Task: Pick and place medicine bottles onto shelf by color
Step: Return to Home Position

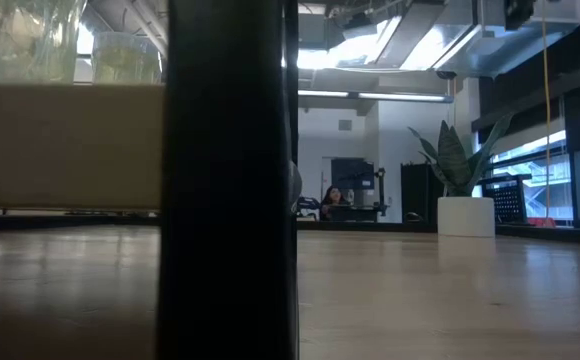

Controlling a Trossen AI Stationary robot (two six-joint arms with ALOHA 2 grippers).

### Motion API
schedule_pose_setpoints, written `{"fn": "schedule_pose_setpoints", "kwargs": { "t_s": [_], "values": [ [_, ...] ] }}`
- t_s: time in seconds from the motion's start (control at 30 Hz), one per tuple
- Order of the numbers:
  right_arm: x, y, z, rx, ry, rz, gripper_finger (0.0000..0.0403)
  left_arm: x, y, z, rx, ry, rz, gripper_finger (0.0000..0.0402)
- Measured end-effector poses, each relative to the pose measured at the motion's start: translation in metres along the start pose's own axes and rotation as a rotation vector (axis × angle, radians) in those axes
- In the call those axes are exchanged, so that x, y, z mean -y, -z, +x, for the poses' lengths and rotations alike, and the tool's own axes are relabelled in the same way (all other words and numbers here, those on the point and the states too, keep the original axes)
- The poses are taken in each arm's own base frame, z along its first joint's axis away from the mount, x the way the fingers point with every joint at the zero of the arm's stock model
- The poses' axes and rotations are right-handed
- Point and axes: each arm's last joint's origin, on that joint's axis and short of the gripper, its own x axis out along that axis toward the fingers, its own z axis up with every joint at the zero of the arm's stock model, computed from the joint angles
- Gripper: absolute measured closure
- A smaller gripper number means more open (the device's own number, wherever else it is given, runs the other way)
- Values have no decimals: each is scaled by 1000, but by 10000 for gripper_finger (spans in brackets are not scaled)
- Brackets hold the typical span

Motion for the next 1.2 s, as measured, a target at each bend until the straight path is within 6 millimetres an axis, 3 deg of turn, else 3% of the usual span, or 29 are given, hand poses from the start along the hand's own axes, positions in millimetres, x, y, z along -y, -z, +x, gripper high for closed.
{"fn": "schedule_pose_setpoints", "kwargs": {
  "t_s": [0.73,1.03,1.2],
  "values": [
    [8,60,-20,181,52,57,394,21,64,17,3,-23,44,401],
    [8,88,-15,169,66,59,397,27,98,20,-66,-6,25,401],
    [7,105,-10,147,65,78,395,26,100,21,-81,-10,19,400]
  ]
}}
